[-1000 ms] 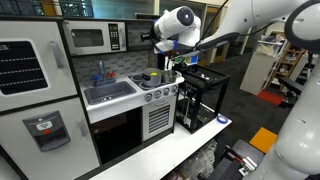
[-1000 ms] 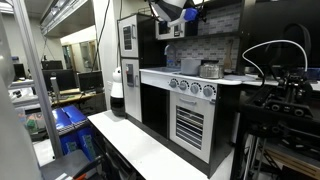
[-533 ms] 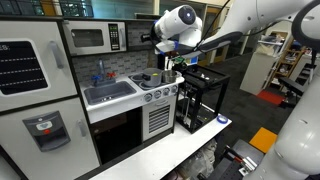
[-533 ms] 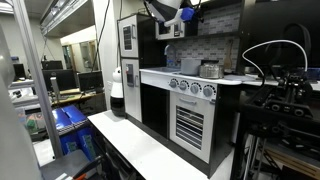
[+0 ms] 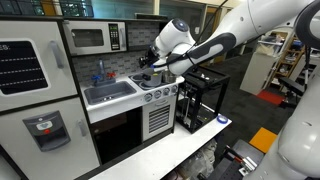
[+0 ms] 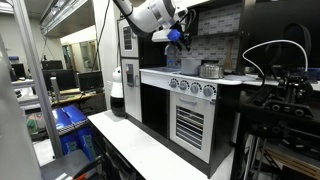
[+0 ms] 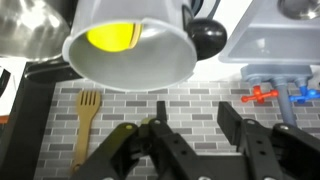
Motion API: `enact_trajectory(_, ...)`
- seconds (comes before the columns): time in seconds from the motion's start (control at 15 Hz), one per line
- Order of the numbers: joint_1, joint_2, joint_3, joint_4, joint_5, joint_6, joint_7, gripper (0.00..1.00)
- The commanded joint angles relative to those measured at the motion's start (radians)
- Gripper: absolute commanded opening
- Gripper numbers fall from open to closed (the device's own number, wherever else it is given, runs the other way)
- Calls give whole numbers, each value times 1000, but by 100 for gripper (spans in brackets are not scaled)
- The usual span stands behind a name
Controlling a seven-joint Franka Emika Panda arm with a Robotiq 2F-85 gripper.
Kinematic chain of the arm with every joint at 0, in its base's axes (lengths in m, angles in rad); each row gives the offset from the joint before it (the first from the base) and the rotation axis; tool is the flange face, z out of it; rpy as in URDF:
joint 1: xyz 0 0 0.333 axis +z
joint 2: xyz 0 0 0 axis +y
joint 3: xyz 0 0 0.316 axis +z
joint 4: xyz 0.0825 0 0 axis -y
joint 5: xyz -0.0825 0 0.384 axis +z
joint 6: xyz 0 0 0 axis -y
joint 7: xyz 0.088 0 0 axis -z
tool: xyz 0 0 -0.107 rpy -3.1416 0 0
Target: Take the yellow object from the shelf and place it in the silver pot at the left
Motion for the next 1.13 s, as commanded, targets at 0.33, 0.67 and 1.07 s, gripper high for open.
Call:
enact_trajectory(0.33,31,-137,-41,94,417,-412,-411,31)
enact_trajectory(0.67,36,-164,-75,182,522,-582,-537,31)
enact_trajectory(1.07,31,-168,-75,225,541,-680,-539,64)
